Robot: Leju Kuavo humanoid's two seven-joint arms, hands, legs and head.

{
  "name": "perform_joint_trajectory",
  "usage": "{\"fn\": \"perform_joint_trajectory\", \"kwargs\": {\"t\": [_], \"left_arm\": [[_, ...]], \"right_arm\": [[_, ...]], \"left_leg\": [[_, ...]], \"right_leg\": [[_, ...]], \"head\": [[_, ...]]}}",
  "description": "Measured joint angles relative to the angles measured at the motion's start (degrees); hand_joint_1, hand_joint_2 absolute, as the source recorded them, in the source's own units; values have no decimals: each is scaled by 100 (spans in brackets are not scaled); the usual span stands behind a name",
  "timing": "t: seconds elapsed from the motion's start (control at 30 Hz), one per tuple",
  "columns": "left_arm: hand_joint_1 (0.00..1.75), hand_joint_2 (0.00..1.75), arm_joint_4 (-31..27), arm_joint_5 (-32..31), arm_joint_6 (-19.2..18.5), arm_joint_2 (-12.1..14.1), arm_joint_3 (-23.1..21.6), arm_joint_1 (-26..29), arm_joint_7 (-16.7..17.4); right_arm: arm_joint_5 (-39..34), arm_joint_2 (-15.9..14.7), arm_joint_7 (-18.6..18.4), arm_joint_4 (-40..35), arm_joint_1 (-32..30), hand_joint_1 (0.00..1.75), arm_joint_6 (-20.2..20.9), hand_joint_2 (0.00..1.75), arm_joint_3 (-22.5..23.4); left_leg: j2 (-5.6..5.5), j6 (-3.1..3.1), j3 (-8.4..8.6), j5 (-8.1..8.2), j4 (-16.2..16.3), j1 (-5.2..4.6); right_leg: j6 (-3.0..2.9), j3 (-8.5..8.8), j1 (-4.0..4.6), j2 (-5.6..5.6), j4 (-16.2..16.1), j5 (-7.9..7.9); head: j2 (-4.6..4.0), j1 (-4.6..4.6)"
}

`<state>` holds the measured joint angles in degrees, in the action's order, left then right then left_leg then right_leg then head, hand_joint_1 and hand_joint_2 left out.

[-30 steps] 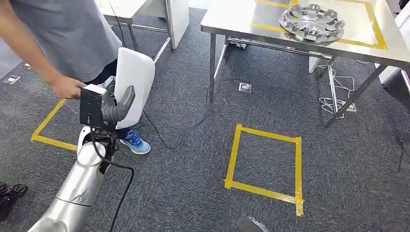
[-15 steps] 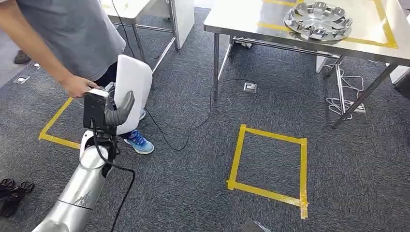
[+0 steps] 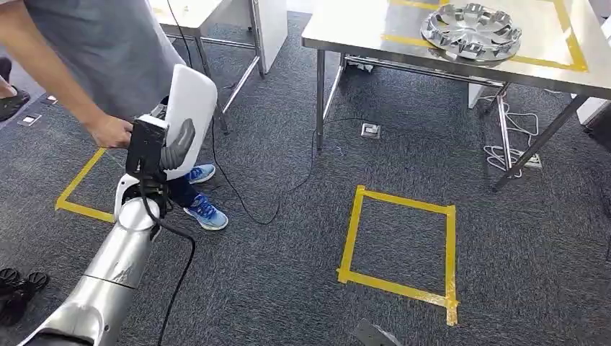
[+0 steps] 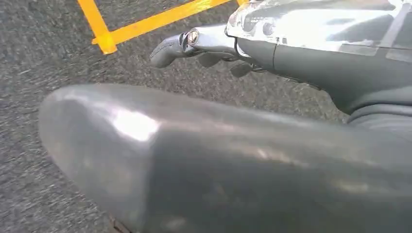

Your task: Take the parts from the cabinet and place them on the table.

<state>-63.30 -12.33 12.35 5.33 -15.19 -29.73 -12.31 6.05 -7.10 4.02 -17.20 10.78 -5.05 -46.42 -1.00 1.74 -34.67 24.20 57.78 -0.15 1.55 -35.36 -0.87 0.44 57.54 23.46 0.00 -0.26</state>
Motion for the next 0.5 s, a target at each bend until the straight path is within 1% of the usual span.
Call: {"fn": "perform_joint_trajectory", "kwargs": {"t": [0.13,0.27,0.37,0.4,0.43,0.47,0.5], "left_arm": [[175,175,0,35,2,22,0,52,-26],[175,175,-13,33,-9,46,22,124,-28],[175,175,-42,33,-17,63,46,174,-28],[175,175,-83,28,-18,63,77,186,-28],[175,175,-113,26,-18,52,87,202,-28],[175,175,-127,24,-18,50,90,186,-31],[175,175,-129,17,-18,52,98,193,-31]], "right_arm": [[57,15,0,2,-3,0,15,0,100],[125,20,-2,2,-25,0,15,0,157],[186,31,-22,2,-28,0,22,0,210],[197,33,-31,0,-20,0,22,0,223],[199,22,-35,0,-23,0,22,0,234],[203,24,-35,0,-12,0,22,0,238],[223,26,-37,2,-5,0,28,0,243]], "left_leg": [[-4,13,-9,10,21,-27],[-2,55,-27,35,58,-41],[-3,103,-41,43,75,-58],[-1,157,6,1,-19,-47],[24,186,86,-53,-107,3],[27,204,106,-68,-148,15],[27,212,105,-72,-148,15]], "right_leg": [[7,2,-33,-3,-6,-2],[22,2,-50,-2,-7,-5],[78,10,-62,-2,-34,-19],[116,39,-39,-2,-68,-24],[103,-18,-46,-14,16,24],[57,-146,-35,-13,300,188],[24,-348,-35,-13,730,365]], "head": [[0,0],[0,0],[0,0],[0,-5],[0,6],[0,15],[0,15]]}}
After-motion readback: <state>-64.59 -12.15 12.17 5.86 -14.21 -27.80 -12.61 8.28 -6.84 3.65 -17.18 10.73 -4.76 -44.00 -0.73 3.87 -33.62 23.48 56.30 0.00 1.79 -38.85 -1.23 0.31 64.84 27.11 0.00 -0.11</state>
